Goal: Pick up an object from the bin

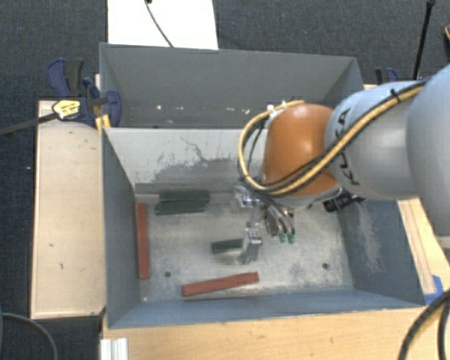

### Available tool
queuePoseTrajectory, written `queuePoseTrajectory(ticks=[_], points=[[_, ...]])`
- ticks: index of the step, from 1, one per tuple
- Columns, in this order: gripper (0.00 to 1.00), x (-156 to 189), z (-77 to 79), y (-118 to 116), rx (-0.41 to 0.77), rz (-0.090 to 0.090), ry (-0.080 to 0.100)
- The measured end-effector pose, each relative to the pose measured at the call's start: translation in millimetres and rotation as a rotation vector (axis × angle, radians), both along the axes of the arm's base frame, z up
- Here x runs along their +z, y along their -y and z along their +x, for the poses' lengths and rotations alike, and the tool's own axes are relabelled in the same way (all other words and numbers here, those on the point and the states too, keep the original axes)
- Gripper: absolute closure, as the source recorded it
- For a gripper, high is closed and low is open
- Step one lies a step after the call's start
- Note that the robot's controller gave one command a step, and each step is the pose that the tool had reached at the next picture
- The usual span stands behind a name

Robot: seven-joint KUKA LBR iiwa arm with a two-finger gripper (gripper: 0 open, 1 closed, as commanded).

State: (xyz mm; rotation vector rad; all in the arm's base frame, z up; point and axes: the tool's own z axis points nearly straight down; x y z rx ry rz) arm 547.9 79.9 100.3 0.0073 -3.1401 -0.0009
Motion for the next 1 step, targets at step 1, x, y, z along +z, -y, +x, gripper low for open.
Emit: queuePoseTrajectory(ticks=[1], points=[[0.00, -31.5, -0.8, -1.9, 0.036, -0.001, -0.001]])
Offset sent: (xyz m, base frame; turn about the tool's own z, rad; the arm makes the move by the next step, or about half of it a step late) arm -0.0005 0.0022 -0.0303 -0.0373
